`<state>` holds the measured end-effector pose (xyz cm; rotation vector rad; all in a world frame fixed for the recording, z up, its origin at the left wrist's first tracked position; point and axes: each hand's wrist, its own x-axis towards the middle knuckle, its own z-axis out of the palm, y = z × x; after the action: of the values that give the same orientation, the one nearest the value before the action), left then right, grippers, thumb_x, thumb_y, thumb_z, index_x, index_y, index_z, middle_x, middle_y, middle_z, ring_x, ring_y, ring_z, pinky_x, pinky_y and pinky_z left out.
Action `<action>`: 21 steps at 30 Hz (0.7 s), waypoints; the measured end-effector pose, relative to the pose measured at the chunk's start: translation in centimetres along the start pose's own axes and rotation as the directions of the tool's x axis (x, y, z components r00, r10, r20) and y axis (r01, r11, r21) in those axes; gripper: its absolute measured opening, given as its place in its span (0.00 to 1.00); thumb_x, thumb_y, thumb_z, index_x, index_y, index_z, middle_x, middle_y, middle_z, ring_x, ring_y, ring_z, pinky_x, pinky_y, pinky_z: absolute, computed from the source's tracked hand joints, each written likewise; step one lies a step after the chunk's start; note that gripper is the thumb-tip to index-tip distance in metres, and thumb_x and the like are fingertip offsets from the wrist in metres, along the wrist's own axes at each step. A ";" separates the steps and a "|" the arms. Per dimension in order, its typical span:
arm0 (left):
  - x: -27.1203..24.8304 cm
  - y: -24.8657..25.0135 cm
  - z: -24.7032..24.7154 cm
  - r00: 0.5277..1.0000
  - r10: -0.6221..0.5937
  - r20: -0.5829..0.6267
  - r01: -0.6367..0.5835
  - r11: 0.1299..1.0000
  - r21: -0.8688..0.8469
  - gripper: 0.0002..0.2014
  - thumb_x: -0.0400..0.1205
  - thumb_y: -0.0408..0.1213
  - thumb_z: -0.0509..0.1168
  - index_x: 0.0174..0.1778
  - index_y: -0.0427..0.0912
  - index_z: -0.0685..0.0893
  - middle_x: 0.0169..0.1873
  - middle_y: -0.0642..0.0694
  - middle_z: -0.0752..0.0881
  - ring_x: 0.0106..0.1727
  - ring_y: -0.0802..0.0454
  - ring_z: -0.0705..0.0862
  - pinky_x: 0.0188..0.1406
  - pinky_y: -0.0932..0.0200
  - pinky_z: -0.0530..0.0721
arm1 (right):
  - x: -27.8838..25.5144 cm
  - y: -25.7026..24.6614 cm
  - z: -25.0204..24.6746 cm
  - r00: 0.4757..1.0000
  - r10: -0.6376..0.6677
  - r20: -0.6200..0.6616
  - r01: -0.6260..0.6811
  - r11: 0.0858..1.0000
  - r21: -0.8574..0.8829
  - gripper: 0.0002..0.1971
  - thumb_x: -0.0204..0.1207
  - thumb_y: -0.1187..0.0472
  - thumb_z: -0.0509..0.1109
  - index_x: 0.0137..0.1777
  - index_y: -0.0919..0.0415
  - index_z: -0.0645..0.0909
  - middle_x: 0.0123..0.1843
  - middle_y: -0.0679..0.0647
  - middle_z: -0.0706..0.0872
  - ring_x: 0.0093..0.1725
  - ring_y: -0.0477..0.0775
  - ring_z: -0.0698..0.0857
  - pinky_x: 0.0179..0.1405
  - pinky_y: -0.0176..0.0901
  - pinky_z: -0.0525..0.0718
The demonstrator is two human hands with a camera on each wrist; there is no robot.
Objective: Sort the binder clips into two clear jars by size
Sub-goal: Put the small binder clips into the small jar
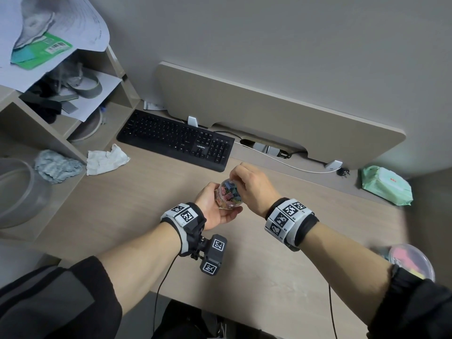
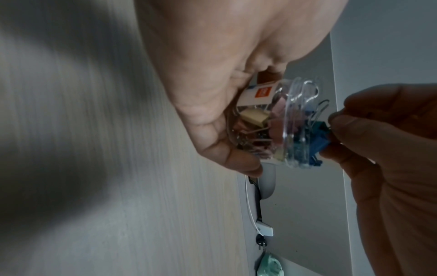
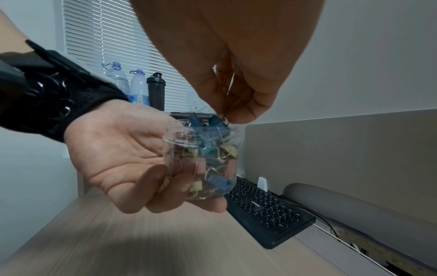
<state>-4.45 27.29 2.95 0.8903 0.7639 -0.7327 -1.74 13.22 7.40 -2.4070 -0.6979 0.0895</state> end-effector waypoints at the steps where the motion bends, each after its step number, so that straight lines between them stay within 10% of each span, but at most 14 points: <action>1: 0.0 0.0 0.0 1.000 -0.001 0.001 0.001 1.000 -0.003 0.28 0.88 0.51 0.49 0.69 0.34 0.82 0.49 0.33 0.89 0.41 0.39 0.90 0.32 0.56 0.88 | 0.0 0.0 -0.1 1.000 0.002 0.002 -0.002 1.000 -0.004 0.08 0.74 0.75 0.62 0.48 0.66 0.79 0.46 0.58 0.82 0.44 0.59 0.80 0.42 0.54 0.82; 8: -0.1 0.2 0.1 1.000 0.002 0.009 -0.002 1.000 -0.007 0.27 0.88 0.51 0.49 0.64 0.34 0.84 0.44 0.34 0.91 0.42 0.39 0.90 0.35 0.55 0.89 | 0.0 0.2 0.1 0.995 0.003 0.102 -0.002 1.000 -0.008 0.18 0.73 0.76 0.59 0.61 0.65 0.78 0.58 0.59 0.78 0.52 0.60 0.81 0.47 0.49 0.84; 21: -0.2 0.3 0.2 1.000 0.011 0.010 -0.010 0.999 -0.038 0.26 0.88 0.50 0.48 0.62 0.36 0.86 0.51 0.35 0.90 0.43 0.40 0.90 0.34 0.56 0.87 | -0.1 0.6 -0.6 0.994 0.005 -0.109 -0.002 1.000 0.025 0.10 0.77 0.74 0.63 0.54 0.65 0.81 0.47 0.52 0.80 0.44 0.49 0.77 0.45 0.40 0.78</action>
<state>-4.27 27.26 3.28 0.8551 0.7612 -0.7110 -1.38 12.44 7.48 -2.3691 -0.6387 -0.0318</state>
